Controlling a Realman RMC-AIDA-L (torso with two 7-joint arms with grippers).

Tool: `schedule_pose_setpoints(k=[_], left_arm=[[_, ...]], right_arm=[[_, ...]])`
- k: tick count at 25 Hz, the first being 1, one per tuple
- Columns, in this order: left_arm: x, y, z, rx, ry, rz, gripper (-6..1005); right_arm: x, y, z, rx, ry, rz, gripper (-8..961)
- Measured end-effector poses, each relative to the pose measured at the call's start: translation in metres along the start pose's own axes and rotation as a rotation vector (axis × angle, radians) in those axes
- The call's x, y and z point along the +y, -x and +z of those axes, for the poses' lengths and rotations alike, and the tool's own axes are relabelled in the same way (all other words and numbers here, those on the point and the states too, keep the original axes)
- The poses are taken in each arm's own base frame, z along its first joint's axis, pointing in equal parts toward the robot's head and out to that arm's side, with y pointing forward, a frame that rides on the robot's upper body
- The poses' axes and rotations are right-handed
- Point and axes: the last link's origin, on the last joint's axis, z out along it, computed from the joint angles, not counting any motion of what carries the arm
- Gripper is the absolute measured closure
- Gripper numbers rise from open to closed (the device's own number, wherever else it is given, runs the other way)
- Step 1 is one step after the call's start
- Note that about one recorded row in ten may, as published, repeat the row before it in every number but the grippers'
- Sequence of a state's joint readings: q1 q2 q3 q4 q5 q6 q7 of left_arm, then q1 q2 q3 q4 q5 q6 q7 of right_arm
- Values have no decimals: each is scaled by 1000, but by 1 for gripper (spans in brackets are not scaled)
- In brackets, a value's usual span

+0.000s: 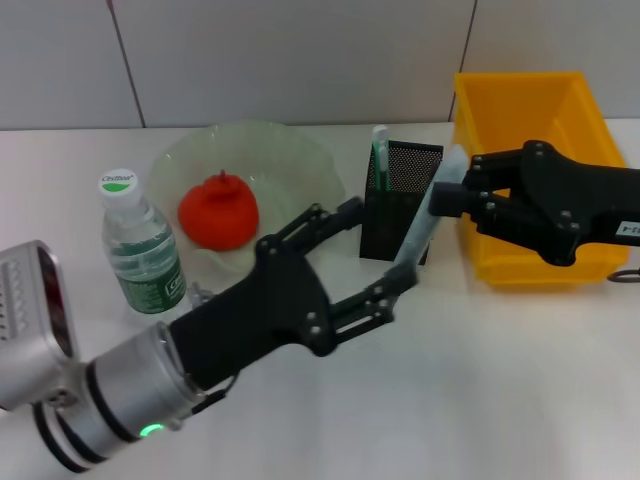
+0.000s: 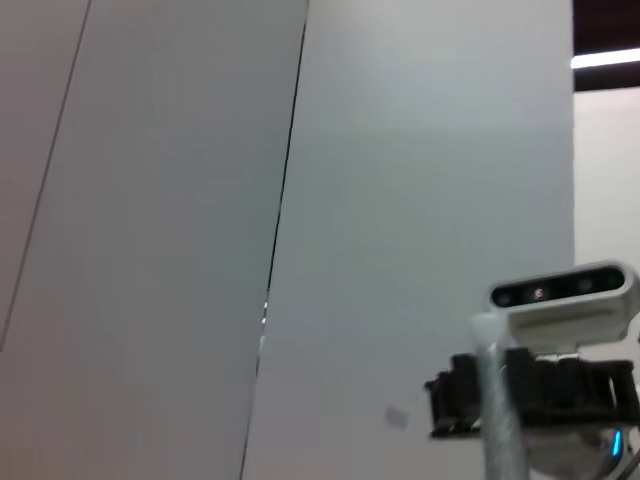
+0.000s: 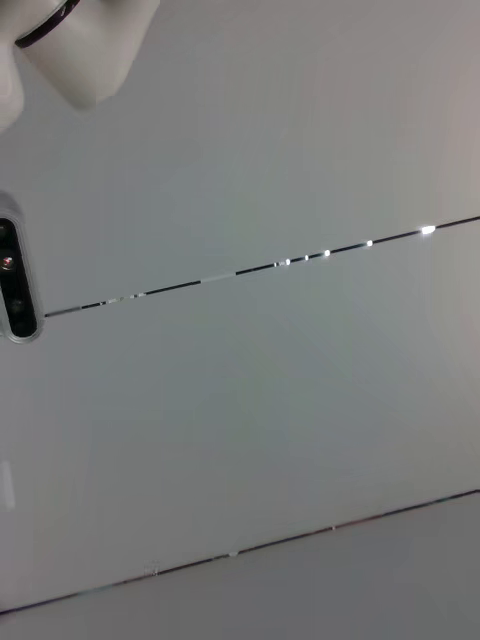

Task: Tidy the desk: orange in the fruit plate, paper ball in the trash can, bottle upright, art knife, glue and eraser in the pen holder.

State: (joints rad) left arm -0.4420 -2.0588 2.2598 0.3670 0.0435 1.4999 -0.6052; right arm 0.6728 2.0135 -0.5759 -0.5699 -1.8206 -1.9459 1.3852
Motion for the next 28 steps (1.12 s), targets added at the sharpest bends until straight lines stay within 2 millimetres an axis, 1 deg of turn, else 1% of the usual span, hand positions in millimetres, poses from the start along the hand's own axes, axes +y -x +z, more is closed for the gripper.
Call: schedule_pose_setpoints(k=[5,10,13,17,20,24,28], left_arm=[[-12,-1,-18,-74,37,-35,182],[-22,0,-37,-235,132,-65,181],[-30,2,-47,-320,152,-71,181],[-35,6,-59,-416,167,-50,181],[-38,8,-67,-440,150,-21,181],[-38,8,-70,-422,133,14,181],[-39,9,-75,-413,93,11,181]], right_arm=[[-3,3,-14,10,-41,-10,805],[-10,5,-29,24,-113,-16,805],[-13,8,-37,35,-143,-11,805],[-18,12,-47,52,-182,6,805],[-24,17,-48,62,-206,9,806],[-43,29,-39,80,-277,5,807],[-64,41,-30,105,-372,-10,808]])
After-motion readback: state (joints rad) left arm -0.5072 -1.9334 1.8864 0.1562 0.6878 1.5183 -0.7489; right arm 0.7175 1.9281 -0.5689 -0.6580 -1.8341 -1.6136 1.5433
